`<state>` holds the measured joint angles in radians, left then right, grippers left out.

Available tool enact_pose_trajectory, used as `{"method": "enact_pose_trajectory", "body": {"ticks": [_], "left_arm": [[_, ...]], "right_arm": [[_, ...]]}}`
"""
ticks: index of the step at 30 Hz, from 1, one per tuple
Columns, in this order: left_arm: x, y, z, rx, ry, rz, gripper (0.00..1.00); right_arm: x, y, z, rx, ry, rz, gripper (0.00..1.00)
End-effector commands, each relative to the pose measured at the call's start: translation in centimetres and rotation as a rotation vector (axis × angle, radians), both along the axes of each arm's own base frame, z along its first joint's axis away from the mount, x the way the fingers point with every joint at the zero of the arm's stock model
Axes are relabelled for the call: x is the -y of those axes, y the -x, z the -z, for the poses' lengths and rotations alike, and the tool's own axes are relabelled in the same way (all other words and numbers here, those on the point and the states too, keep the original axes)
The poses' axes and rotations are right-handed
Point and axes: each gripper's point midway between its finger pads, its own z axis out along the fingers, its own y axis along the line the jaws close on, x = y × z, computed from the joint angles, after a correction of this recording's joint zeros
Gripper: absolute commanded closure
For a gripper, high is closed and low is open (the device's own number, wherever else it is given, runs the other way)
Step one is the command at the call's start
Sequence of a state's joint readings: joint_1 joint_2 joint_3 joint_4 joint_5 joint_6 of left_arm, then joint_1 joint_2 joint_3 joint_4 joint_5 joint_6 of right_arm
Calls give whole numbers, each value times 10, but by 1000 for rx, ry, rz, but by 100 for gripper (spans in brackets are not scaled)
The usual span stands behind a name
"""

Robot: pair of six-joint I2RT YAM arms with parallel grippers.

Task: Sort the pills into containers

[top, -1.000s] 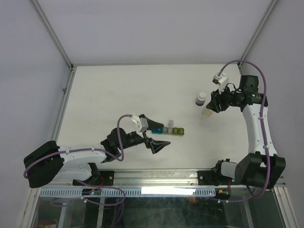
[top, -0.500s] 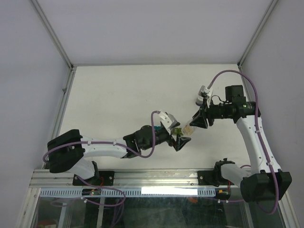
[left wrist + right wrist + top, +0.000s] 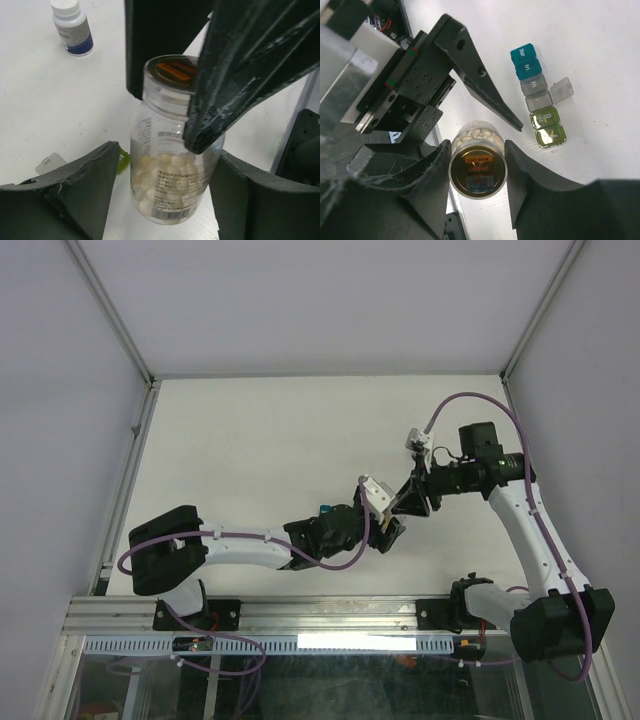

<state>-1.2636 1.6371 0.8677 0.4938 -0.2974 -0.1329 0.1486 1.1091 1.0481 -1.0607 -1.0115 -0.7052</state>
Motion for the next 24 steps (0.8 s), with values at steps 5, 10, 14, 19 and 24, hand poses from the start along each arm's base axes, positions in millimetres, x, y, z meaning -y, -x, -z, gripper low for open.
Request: {"method": "enact_pose_trajectory", "body": {"ticks": [5, 10, 14, 19, 24], "left_arm": [[6, 10, -33, 51, 53, 81, 86], [0, 42, -37, 90, 48, 275, 100], [-7, 59, -34, 75, 31, 419, 100], [-16, 61, -27, 43, 10, 503, 100], [-22, 59, -26, 42, -6, 480, 100]], "right_arm": [[-6, 13, -8, 55, 0, -83, 100], [-5, 28, -14, 148, 4, -234, 100], [-5, 45, -18, 261, -22, -415, 100], [-11, 45, -22, 387, -43, -494, 97], [-15, 39, -29, 347, -56, -375, 28]]}}
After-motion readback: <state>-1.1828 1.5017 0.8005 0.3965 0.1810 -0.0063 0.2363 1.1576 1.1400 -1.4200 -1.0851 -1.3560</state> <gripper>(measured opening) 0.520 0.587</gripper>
